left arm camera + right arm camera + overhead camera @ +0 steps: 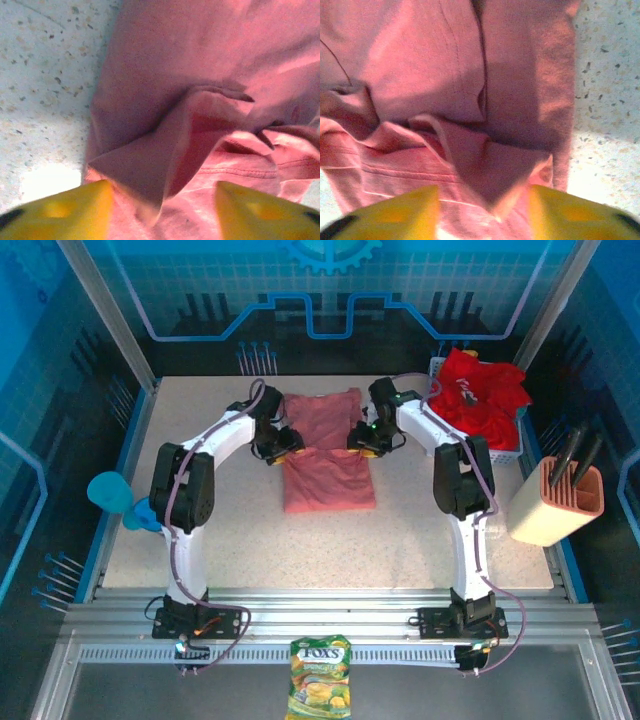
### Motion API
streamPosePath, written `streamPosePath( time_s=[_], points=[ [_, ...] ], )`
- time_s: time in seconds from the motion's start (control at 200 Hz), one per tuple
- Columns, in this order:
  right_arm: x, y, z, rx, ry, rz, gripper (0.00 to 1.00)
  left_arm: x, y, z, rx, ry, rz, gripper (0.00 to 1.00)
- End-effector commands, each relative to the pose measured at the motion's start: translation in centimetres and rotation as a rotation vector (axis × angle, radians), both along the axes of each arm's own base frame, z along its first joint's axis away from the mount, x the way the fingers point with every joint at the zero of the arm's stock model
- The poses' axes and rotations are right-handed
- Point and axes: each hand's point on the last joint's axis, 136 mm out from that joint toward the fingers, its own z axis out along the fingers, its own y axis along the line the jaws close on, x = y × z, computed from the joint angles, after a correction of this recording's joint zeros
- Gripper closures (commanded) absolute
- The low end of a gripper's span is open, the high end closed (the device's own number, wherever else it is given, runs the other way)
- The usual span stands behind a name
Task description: Fold and stack the t-shirts
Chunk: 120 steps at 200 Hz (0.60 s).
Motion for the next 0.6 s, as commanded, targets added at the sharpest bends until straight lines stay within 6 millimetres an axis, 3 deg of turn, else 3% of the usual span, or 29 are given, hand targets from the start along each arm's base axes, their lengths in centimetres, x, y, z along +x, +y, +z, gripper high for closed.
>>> streamPosePath(
  time_s=[0.0,0.135,0.25,0.38,0.595],
  points=[
    [-0.7,-1.5,1.2,-0.025,-0.025,-0.013,0.26,0.2,0.5,3.9,-0.002,-0.084,-0.037,0.23],
    [-2.3,-2.4,3.9,-0.031,-0.098,0.015,0.00,-1.9,0.9,6.9,0.002,-0.133,-0.106,0.20],
    [-5.5,-3.1,4.1,-0.016,-0.091,0.038,0.00,-5.5,0.9,7.1,-0.038,-0.121,-0.139,0.22],
    [-9.2,-2.7,3.2,0.077,-0.069,0.039,0.03,-9.6,0.3,5.6,-0.148,-0.113,-0.125,0.26],
    [-13.1,-3.1,0.0,0.128,-0.033,0.021,0.15,-13.6,-0.3,2.0,-0.214,-0.068,-0.115,0.30]
  ],
)
